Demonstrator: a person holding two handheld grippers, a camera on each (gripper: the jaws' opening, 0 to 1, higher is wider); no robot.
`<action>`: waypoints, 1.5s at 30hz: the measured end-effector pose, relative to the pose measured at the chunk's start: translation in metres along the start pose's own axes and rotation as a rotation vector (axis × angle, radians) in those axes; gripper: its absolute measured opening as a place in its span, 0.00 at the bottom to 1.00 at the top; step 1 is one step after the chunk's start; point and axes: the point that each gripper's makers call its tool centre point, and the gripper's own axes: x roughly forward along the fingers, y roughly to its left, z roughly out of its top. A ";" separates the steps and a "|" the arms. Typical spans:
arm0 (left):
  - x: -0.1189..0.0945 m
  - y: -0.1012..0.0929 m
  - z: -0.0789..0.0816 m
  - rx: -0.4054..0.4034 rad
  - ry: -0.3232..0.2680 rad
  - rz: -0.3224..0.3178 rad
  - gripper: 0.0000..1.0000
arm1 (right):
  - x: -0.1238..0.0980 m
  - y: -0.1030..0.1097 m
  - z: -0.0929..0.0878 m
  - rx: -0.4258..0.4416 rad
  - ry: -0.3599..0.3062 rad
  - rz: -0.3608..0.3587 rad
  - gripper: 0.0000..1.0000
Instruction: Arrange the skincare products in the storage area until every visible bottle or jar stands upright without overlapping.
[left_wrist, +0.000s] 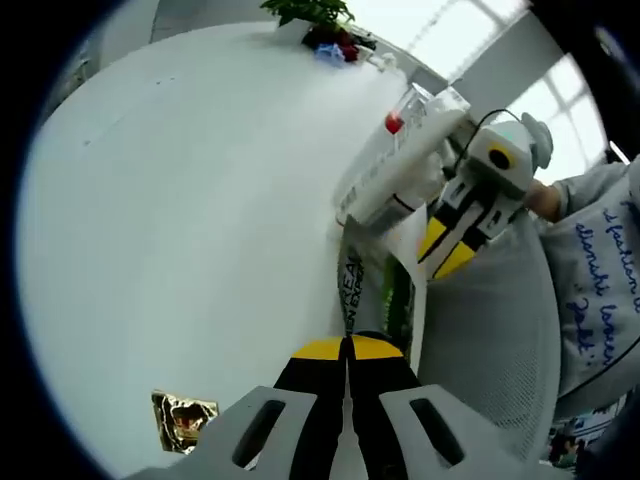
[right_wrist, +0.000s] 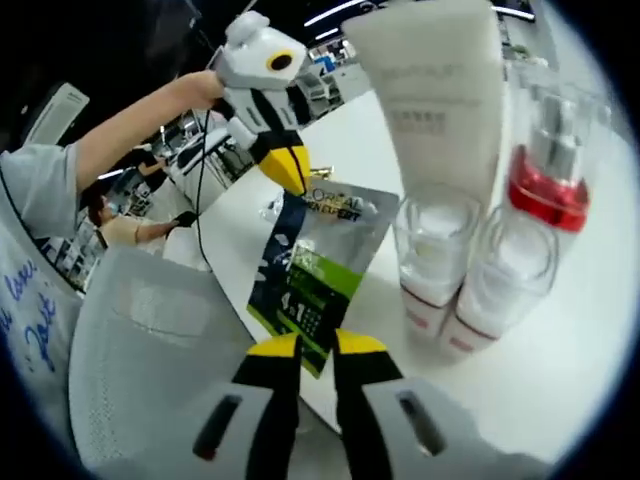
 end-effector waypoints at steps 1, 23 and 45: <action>0.000 0.000 0.001 0.002 -0.002 0.000 0.00 | 0.001 0.002 -0.001 -0.013 0.008 0.002 0.12; 0.009 0.029 0.009 -0.028 -0.012 0.115 0.00 | 0.046 0.019 0.000 -0.436 0.191 -0.048 0.16; 0.020 0.061 0.017 -0.065 -0.066 0.210 0.00 | 0.065 -0.002 0.000 -0.691 0.301 -0.142 0.18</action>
